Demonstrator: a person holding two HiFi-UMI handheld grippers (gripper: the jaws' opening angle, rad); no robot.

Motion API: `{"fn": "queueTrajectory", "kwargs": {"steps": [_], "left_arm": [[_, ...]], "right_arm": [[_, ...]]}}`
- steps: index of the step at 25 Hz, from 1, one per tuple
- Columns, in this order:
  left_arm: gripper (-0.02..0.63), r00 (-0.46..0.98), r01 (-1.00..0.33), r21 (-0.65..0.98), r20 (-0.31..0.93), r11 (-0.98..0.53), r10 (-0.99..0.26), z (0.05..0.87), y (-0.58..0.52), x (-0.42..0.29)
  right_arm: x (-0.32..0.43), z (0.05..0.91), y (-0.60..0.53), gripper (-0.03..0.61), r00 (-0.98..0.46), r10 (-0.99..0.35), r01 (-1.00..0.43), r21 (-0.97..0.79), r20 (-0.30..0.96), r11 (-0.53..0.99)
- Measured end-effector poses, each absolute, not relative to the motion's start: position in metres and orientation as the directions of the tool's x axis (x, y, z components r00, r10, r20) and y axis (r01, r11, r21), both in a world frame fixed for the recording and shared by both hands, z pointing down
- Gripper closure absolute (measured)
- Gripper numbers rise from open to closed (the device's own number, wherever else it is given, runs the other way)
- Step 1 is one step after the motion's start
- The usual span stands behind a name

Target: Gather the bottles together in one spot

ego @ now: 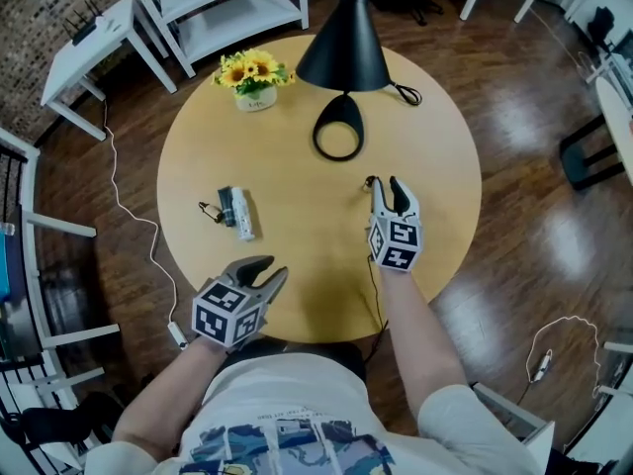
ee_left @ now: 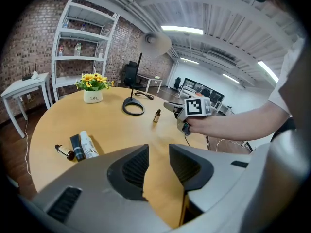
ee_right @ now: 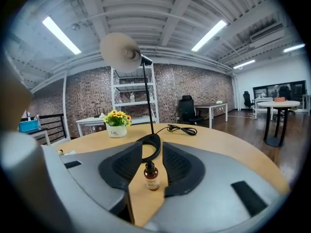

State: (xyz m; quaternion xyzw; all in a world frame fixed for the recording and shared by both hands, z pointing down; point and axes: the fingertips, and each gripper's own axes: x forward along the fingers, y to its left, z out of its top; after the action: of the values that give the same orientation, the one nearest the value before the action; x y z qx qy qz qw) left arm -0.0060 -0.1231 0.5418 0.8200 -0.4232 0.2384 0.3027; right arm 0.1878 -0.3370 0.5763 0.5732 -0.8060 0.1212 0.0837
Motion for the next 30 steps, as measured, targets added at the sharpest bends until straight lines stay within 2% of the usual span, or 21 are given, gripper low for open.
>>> {"fn": "queueTrajectory", "kwargs": {"steps": [10, 20, 30], "left_arm": [[0.476, 0.585, -0.799, 0.319, 0.610, -0.510, -0.535, 0.523, -0.120, 0.013], [0.476, 0.588, -0.798, 0.294, 0.574, -0.527, -0.570, 0.502, -0.089, -0.009], [0.476, 0.622, -0.766, 0.287, 0.557, -0.575, -0.550, 0.505, -0.034, -0.066]], "right_arm": [[0.221, 0.508, -0.231, 0.420, -0.342, -0.909, -0.940, -0.094, 0.240, 0.328], [0.224, 0.470, -0.101, 0.420, -0.343, -0.873, -0.938, -0.087, 0.347, 0.334], [0.185, 0.452, 0.000, 0.420, -0.292, -0.854, -0.952, -0.046, 0.430, 0.302]]}}
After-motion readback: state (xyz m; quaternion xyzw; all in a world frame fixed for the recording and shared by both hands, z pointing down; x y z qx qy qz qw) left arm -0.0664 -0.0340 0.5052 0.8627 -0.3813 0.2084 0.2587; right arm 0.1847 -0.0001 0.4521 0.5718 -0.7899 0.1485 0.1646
